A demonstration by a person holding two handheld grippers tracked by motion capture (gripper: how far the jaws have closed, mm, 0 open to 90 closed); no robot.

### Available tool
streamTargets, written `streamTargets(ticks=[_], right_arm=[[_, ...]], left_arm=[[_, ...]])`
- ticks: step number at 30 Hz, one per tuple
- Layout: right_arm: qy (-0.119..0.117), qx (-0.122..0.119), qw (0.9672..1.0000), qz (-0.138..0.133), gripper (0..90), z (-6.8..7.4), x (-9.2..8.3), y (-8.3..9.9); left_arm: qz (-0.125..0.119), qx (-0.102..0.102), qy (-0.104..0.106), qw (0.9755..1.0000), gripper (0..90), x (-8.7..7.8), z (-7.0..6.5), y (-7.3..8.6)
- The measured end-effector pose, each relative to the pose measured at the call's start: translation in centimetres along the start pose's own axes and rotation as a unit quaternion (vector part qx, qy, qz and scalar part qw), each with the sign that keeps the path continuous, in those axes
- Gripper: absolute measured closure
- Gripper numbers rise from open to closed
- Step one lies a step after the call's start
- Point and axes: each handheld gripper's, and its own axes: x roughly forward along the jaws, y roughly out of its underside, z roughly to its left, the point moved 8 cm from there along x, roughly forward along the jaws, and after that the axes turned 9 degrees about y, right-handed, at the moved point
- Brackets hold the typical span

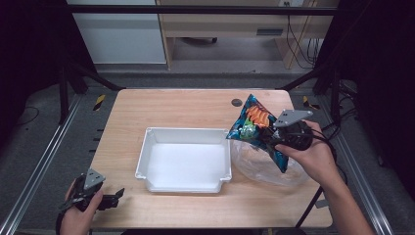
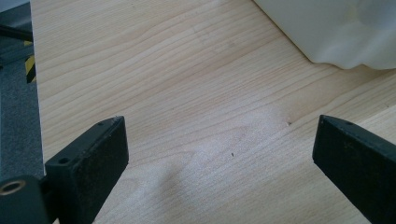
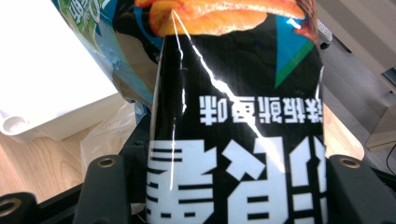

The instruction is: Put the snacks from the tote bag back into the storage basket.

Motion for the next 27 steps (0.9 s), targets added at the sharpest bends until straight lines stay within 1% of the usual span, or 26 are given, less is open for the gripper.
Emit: streamTargets(ticks=[6,7,13,15,19,23,25,27], right_arm=[[-0.004,-0.003,1.0,-0.002,41.3,0.5,0.2,-0.4],[-0.005,-0.008,1.0,-0.002,41.4,0.6,0.2,-0.4],[-0.007,-0.007,0.9999,-0.005,41.3,1.0,0.3,-0.8],[-0.009,-0.012,0.9999,-0.005,41.4,1.2,0.3,-0.9],[-0.012,-0.012,0.9998,-0.007,41.3,1.6,0.3,-1.2],[-0.015,-0.021,0.9996,-0.011,41.4,2.1,0.3,-1.7],[-0.017,-0.021,0.9996,-0.011,41.4,2.2,0.3,-1.7],[-0.017,-0.027,0.9994,-0.009,41.4,2.5,0.5,-1.9]], left_arm=[[0.0,0.0,0.0,1.0,3.1,0.0,0.0,0.0],[0.001,0.0,0.0,1.0,3.1,0.0,0.0,0.0],[0.001,0.0,0.001,1.0,3.1,0.1,0.0,0.0],[0.001,0.0,0.001,1.0,3.1,0.0,0.0,0.0],[0.001,0.0,0.001,1.0,3.1,0.1,0.0,0.0],[0.001,0.001,0.001,1.0,3.1,0.1,-0.1,0.0],[0.001,0.001,0.001,1.0,3.1,0.1,-0.1,0.0],[0.001,0.001,0.002,1.0,3.1,0.1,-0.1,0.0]])
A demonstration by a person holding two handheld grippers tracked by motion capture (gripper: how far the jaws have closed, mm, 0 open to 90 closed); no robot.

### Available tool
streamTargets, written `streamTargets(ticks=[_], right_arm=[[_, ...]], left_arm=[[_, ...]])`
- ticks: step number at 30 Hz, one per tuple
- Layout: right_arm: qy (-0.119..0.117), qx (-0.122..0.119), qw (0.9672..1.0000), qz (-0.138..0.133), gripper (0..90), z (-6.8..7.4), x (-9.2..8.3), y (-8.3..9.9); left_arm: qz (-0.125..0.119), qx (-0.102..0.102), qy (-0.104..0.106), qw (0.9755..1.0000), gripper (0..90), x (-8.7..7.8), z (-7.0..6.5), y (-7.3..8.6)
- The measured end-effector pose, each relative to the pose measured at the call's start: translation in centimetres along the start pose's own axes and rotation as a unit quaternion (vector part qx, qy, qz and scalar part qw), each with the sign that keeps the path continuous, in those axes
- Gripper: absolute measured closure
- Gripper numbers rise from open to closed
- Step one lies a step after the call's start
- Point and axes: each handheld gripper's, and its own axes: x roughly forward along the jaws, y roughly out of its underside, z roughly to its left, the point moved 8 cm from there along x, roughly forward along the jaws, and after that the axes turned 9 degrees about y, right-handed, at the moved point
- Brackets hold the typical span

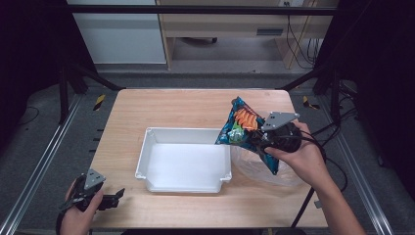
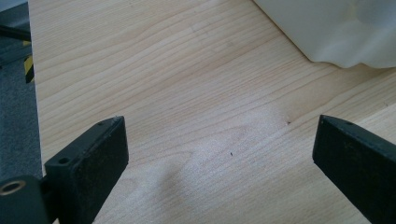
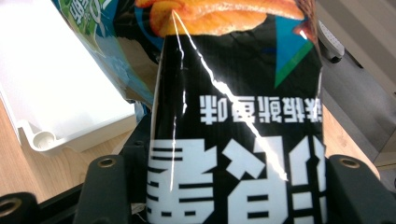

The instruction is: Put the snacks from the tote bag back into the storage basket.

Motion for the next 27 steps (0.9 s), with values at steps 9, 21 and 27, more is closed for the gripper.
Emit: streamTargets(ticks=[9,21,27], right_arm=[[-0.006,-0.005,1.0,-0.006,41.4,0.9,0.4,-0.8],[-0.013,-0.013,0.9997,-0.016,41.5,1.9,0.6,-1.8],[-0.017,-0.02,0.9995,-0.02,41.5,2.5,0.7,-2.3]], left_arm=[[0.0,-0.001,-0.001,1.0,3.1,-0.1,0.1,0.0],[0.0,-0.001,0.0,1.0,3.1,0.0,0.0,0.0],[-0.001,0.0,0.0,1.0,3.1,-0.1,0.0,0.0]])
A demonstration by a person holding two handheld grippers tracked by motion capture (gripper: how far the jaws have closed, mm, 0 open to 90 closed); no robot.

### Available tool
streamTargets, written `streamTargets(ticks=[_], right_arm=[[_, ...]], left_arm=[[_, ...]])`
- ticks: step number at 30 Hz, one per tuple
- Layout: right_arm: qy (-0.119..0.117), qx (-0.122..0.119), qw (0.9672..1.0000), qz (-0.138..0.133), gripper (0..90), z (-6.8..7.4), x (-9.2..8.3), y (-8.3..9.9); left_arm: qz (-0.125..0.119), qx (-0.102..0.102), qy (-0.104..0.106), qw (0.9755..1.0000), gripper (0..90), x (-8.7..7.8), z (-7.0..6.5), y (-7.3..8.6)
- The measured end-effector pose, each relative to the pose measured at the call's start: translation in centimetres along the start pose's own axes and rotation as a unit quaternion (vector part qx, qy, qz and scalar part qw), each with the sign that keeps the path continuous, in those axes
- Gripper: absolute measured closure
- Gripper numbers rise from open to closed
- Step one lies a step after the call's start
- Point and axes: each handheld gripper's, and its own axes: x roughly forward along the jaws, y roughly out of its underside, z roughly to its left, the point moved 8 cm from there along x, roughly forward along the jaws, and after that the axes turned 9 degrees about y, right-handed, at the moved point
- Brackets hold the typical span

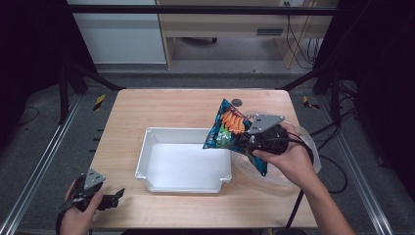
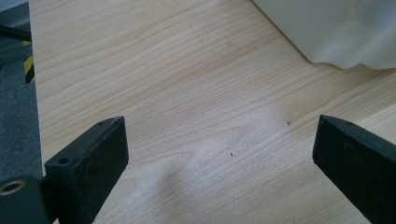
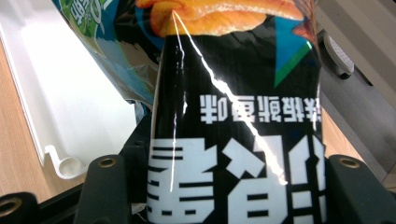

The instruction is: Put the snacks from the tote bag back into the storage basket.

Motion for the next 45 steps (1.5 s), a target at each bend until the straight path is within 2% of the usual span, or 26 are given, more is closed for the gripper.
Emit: streamTargets(ticks=[19,45], right_arm=[[-0.008,-0.011,0.9999,-0.007,41.6,1.2,0.6,-1.0],[-0.021,-0.02,0.999,-0.034,41.6,2.5,1.1,-2.9]], left_arm=[[0.0,0.0,0.0,1.0,3.1,-0.1,0.1,0.0],[0.0,0.0,0.0,1.0,3.1,-0.1,0.1,0.0]])
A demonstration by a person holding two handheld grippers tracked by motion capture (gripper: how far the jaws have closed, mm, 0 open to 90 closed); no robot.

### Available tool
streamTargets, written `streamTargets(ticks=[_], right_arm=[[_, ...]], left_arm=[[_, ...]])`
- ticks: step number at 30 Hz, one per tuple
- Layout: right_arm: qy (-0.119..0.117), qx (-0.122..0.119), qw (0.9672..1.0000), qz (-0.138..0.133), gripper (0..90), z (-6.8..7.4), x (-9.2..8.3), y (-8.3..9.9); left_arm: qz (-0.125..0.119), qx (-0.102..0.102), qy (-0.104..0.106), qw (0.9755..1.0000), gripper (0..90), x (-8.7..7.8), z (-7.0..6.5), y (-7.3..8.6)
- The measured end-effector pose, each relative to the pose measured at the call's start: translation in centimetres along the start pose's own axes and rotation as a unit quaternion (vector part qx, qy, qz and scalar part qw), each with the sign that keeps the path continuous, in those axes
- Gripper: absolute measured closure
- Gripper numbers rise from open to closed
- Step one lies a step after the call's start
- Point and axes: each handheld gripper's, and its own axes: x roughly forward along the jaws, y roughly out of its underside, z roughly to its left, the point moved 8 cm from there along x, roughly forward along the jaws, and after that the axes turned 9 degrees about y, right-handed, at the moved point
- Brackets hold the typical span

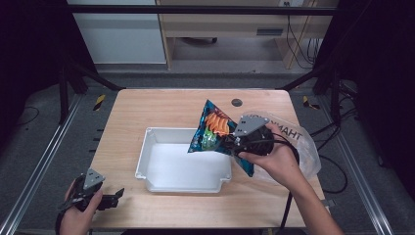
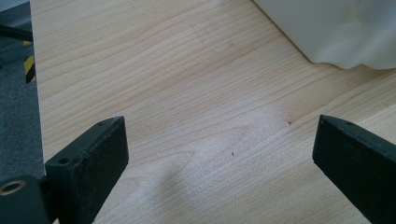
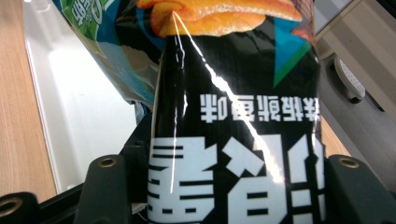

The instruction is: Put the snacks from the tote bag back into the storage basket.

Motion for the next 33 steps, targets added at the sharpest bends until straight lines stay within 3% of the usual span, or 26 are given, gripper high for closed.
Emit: streamTargets(ticks=[21,33], right_arm=[[-0.005,-0.005,1.0,-0.007,41.8,0.7,1.4,-1.3],[-0.014,-0.022,0.9996,-0.005,41.8,1.7,3.1,-2.1]], left_arm=[[-0.002,-0.001,-0.001,1.0,3.1,0.0,0.1,0.0],[-0.002,-0.002,-0.001,1.0,3.1,0.0,0.1,0.0]])
